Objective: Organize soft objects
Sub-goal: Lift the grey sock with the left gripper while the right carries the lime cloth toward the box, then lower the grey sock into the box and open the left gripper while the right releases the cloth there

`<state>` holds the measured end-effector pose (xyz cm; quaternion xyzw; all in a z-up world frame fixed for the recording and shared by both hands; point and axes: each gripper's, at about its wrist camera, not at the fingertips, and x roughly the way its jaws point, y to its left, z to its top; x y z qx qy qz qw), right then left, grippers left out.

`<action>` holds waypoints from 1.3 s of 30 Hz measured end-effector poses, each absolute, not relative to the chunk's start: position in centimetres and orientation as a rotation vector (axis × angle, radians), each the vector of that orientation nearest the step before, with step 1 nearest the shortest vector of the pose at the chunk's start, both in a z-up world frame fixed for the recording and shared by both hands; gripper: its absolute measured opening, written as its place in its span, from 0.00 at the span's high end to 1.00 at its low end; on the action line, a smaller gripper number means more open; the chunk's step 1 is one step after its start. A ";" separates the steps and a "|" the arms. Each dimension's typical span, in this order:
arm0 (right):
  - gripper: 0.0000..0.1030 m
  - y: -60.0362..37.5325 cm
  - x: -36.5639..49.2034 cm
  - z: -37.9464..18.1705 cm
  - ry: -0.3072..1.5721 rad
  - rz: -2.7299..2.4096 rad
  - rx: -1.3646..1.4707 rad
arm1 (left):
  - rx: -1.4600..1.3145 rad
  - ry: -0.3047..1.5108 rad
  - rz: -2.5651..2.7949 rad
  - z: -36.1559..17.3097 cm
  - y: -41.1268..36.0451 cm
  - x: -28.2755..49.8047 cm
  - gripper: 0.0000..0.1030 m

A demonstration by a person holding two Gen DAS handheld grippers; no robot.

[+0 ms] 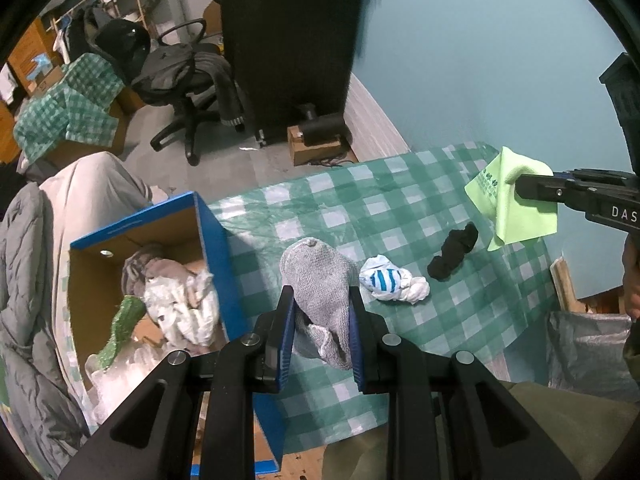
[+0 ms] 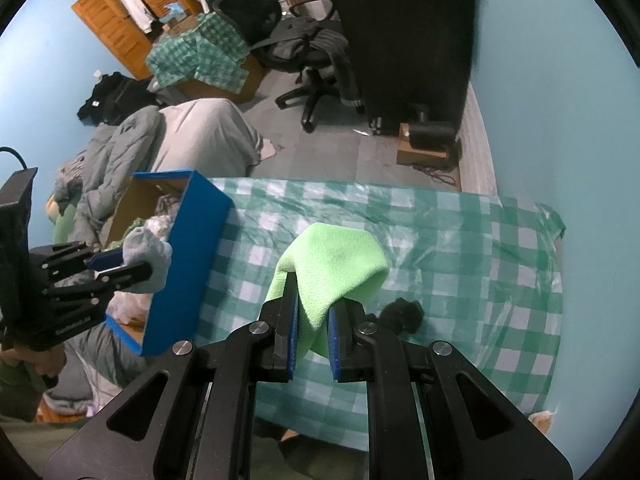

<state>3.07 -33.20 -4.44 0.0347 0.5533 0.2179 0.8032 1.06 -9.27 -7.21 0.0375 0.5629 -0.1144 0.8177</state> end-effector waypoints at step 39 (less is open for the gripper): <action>0.88 -14.6 5.8 -2.3 1.147 0.762 -0.087 | -0.059 1.148 -0.012 -6.1 7.0 0.5 0.77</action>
